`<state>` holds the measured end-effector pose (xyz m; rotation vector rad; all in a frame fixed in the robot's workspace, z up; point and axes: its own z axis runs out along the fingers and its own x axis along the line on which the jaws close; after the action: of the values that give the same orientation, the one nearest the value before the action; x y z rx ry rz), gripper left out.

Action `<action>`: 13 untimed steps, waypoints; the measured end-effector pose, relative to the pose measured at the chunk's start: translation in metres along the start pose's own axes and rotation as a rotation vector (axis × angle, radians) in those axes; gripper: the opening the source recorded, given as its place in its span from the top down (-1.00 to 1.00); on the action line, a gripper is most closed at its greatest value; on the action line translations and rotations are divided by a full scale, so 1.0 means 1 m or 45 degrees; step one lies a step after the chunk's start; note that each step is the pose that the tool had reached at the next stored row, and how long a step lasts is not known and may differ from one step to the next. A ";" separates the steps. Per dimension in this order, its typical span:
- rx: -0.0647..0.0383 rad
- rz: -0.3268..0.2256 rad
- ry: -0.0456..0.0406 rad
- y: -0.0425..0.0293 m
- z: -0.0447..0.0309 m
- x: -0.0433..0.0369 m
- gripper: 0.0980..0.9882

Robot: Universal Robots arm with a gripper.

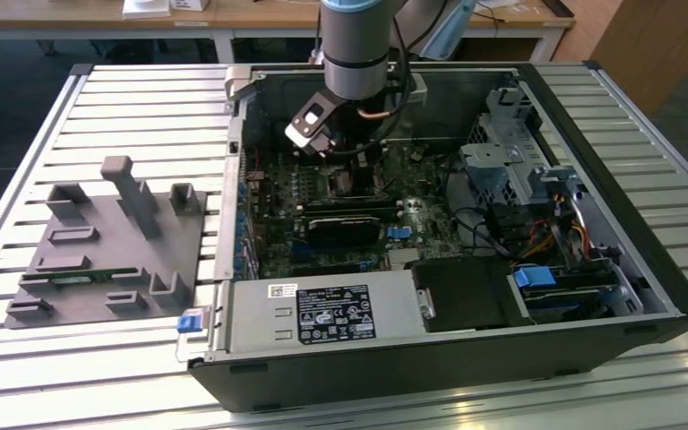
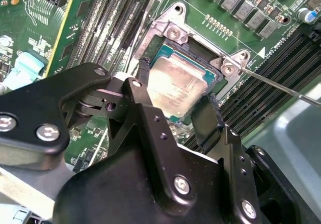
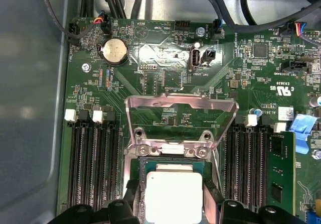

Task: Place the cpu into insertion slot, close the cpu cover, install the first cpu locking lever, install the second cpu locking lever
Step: 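Place the cpu into insertion slot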

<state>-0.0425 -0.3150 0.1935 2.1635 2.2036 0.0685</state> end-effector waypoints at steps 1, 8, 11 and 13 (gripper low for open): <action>0.000 0.001 0.000 0.0000 0.0000 0.0005 -0.15; 0.000 0.005 0.000 0.0000 0.0001 0.0017 -0.15; 0.000 0.005 0.001 0.0001 -0.0008 0.0018 -0.15; 0.000 0.005 0.001 0.0002 -0.0026 0.0017 -0.15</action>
<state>-0.0425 -0.3132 0.1961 2.1684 2.2002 0.0695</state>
